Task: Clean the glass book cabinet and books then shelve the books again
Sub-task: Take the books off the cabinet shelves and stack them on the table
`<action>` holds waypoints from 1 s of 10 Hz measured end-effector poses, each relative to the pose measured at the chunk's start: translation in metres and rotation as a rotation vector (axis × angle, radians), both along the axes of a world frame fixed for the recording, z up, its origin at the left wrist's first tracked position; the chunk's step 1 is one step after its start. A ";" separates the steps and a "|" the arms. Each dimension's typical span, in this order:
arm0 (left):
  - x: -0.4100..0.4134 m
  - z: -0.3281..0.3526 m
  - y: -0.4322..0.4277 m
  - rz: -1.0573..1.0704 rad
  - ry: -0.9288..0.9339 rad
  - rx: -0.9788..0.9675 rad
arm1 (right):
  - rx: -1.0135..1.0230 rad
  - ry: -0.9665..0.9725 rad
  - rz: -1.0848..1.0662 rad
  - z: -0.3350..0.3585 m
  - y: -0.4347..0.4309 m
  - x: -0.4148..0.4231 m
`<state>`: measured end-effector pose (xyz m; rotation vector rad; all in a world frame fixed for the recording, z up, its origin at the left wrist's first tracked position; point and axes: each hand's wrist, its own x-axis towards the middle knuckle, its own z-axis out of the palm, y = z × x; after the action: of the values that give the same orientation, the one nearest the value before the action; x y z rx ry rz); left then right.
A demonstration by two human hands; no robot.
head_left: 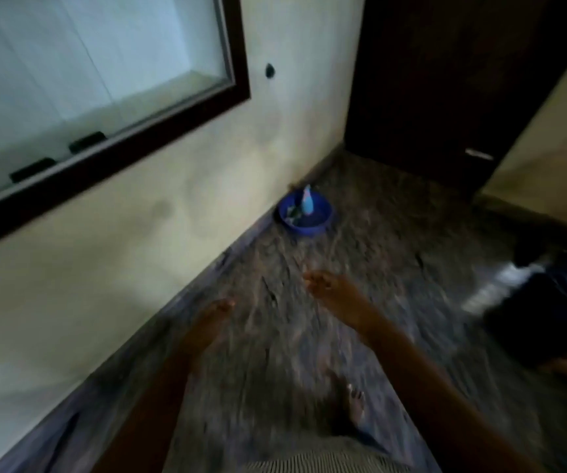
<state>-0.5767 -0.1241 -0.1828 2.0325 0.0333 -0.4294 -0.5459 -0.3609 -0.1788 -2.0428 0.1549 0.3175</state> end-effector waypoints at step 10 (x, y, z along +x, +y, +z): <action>0.570 0.471 0.120 0.490 -1.552 1.016 | 0.326 -1.322 0.626 0.491 0.148 0.642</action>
<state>-0.0067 -0.0041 0.2878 2.6194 -0.2386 1.8175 0.0963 -0.2131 0.3122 -1.5548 -1.2572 -0.6259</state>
